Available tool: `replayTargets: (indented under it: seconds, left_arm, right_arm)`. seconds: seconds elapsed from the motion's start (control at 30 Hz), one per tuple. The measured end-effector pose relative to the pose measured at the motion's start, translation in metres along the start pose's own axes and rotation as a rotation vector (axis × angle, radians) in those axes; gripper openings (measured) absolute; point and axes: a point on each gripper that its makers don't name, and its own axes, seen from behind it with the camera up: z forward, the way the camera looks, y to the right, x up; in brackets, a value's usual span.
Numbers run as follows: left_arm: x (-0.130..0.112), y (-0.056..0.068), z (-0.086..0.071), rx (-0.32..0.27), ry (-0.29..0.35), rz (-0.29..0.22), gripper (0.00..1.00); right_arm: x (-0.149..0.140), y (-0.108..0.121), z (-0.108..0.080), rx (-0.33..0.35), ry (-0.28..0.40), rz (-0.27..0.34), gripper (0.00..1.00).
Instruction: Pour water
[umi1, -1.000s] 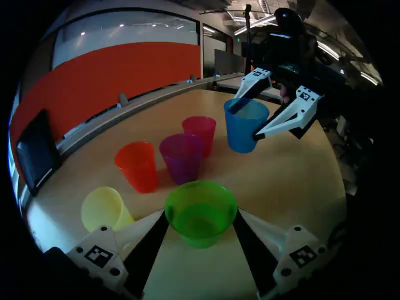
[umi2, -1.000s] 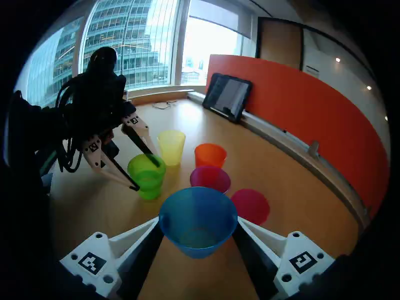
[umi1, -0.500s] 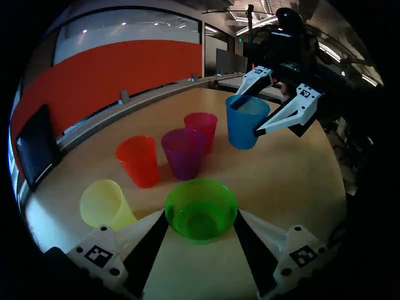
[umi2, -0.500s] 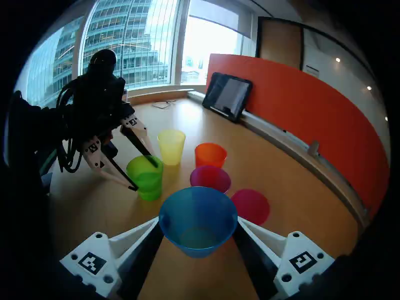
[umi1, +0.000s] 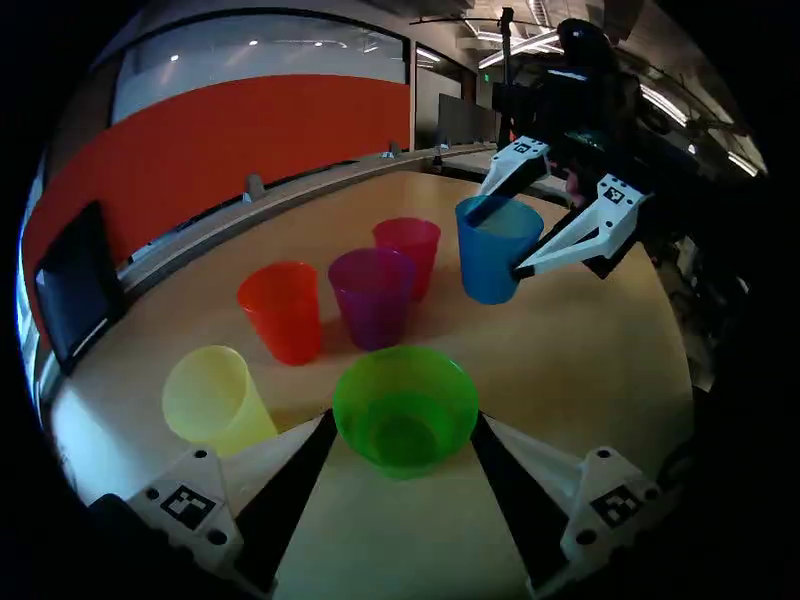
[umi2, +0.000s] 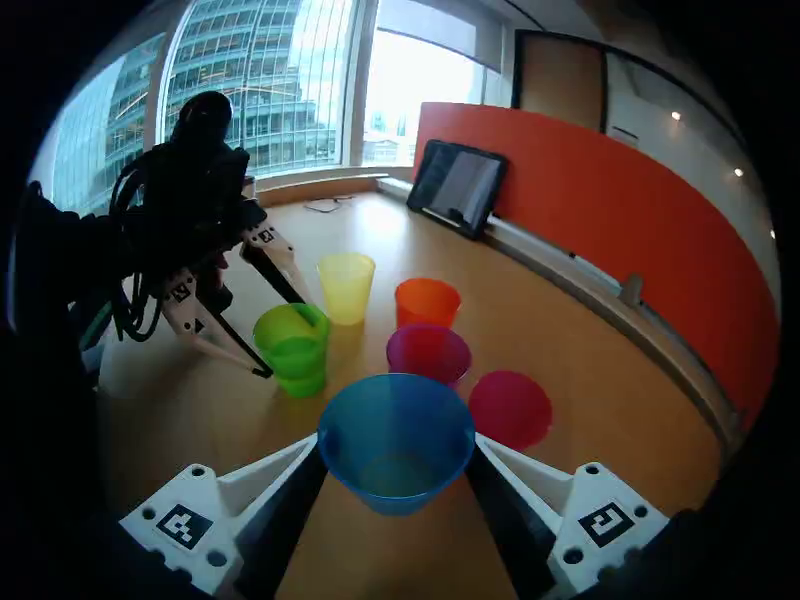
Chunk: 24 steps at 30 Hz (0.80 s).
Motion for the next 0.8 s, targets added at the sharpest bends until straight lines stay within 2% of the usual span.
replayTargets:
  seconds: [0.5,0.8]
  left_arm:
    - [-0.01,-0.003,-0.024,0.022,0.008,-0.047,0.97]
    - [-0.018,-0.002,-0.034,0.029,0.002,-0.047,0.97]
  right_arm:
    - [-0.016,-0.019,0.022,0.042,-0.012,0.048,0.92]
    - [-0.024,-0.026,0.03,0.044,-0.025,0.046,0.92]
